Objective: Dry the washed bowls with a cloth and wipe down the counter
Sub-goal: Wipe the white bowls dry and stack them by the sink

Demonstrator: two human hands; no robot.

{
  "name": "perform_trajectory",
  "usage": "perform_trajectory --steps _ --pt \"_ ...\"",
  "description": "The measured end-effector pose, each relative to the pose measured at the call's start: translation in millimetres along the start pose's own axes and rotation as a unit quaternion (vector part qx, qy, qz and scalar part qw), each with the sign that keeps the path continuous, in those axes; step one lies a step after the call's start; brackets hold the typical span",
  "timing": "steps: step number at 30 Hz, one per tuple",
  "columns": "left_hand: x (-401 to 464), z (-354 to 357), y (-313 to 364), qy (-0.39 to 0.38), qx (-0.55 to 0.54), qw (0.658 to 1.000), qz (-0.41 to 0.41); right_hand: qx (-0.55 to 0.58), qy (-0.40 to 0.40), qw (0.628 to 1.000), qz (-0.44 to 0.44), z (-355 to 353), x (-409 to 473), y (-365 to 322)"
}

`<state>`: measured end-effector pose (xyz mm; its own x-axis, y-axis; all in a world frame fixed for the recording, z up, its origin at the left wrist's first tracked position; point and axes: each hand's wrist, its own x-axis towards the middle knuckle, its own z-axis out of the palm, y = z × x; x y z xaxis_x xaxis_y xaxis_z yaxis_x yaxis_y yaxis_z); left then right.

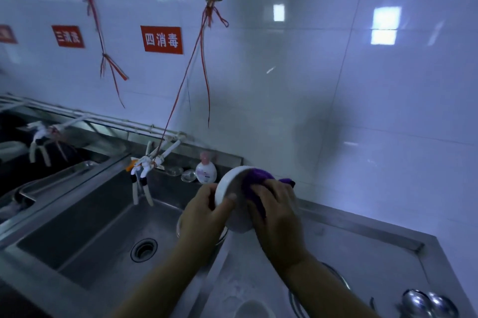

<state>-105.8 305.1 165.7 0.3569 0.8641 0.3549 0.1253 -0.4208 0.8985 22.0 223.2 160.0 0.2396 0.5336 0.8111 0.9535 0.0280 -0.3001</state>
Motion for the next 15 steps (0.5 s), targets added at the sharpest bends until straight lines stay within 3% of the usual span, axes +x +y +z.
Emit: perform_trajectory --steps 3,7,12,15 --pt "0.0 -0.1 2.2 -0.019 -0.013 1.000 0.007 -0.069 -0.040 0.997 0.000 4.7 9.6 -16.8" --pt "8.3 -5.5 1.5 -0.046 -0.033 0.998 0.014 -0.026 -0.080 0.996 -0.013 6.7 21.8 -36.1" --pt "20.1 -15.7 2.6 -0.069 -0.129 0.989 0.004 0.000 -0.172 0.981 -0.087 -6.6 30.5 -45.1" --pt "28.6 -21.2 8.6 -0.075 -0.123 0.989 0.042 -0.032 -0.194 0.969 -0.149 -10.6 15.7 -38.1"
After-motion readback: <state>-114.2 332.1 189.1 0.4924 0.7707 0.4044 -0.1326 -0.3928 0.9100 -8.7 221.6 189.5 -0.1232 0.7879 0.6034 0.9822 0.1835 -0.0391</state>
